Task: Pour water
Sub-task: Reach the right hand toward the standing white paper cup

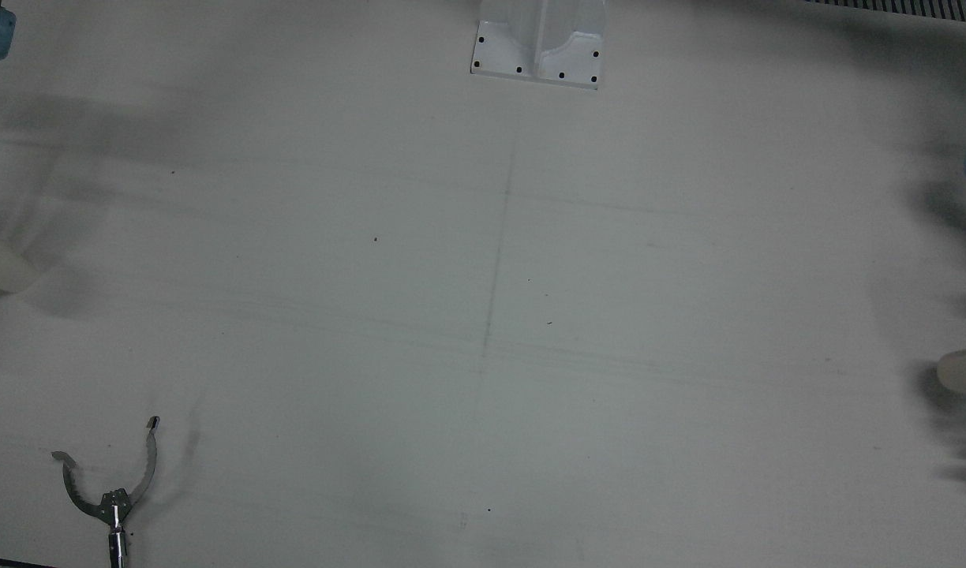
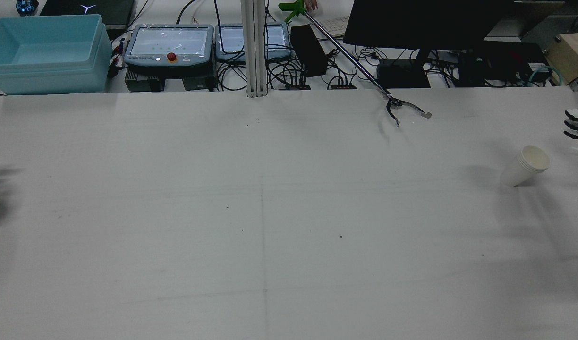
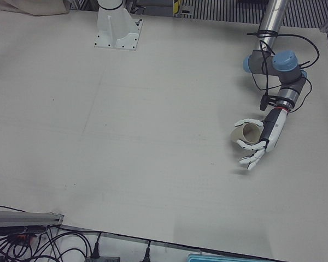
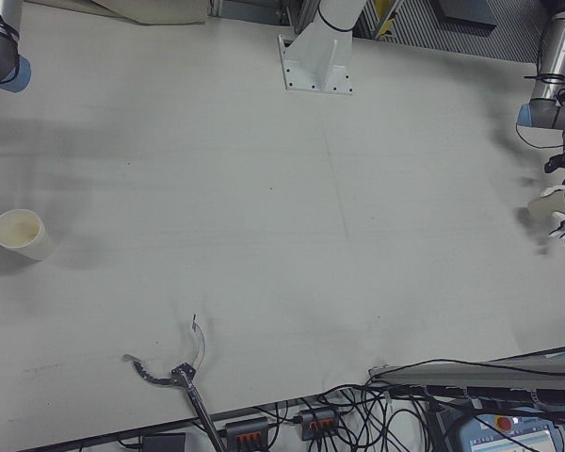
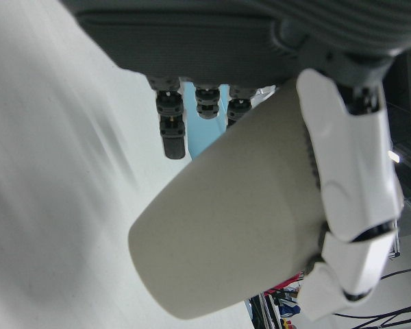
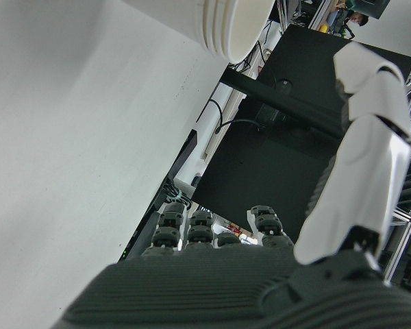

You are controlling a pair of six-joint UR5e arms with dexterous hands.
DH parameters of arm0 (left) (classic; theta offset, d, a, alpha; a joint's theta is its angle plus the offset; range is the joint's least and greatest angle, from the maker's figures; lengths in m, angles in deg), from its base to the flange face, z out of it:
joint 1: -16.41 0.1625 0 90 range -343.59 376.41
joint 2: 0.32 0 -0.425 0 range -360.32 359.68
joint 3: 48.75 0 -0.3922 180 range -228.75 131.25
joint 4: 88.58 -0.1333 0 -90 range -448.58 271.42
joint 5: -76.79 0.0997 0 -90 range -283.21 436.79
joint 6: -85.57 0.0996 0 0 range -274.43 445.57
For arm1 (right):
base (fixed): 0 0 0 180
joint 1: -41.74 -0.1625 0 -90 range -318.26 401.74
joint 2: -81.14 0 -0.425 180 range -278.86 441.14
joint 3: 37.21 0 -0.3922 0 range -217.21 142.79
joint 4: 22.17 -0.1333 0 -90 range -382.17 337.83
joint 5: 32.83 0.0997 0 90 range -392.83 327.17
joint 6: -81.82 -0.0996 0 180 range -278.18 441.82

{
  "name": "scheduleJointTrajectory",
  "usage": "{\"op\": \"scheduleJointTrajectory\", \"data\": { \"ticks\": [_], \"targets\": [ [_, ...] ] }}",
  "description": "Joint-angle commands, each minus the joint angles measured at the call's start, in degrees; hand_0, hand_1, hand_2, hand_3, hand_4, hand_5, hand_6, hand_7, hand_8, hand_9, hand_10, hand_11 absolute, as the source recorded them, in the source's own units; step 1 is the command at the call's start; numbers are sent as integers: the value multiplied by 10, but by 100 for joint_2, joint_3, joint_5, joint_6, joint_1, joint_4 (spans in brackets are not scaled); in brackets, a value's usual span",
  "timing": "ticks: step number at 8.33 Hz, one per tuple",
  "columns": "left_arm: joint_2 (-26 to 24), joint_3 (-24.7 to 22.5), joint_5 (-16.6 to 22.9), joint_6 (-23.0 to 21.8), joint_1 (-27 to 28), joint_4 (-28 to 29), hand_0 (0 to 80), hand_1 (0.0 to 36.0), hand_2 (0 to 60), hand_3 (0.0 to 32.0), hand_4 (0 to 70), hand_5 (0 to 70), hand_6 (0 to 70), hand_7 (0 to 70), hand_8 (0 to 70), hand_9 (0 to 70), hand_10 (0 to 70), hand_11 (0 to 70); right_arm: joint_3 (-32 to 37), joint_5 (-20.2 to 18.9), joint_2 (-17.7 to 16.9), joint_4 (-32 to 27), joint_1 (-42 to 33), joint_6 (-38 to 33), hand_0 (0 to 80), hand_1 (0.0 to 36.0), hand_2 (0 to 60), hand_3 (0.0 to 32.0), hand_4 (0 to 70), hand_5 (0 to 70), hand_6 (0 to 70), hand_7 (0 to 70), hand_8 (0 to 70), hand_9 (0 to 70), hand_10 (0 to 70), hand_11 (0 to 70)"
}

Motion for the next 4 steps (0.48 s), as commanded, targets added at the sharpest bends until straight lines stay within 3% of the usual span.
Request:
{"op": "scheduleJointTrajectory", "data": {
  "ticks": [1,3,4],
  "targets": [
    [23,-211,-16,-4,-4,-189,547,287,600,0,700,700,160,213,62,100,156,232,-302,-18,-515,-112,155,-232,459,162,125,0,0,0,0,0,57,94,93,153],
    [23,-422,-16,49,5,-312,547,285,600,0,700,700,157,212,60,99,156,232,33,17,-454,-191,481,100,440,125,61,0,0,0,0,0,55,94,93,150],
    [23,-457,-16,49,14,-321,548,283,600,0,700,700,156,212,60,99,154,229,42,17,-463,-191,481,311,420,127,101,0,0,0,0,0,66,105,103,164]
  ]
}}
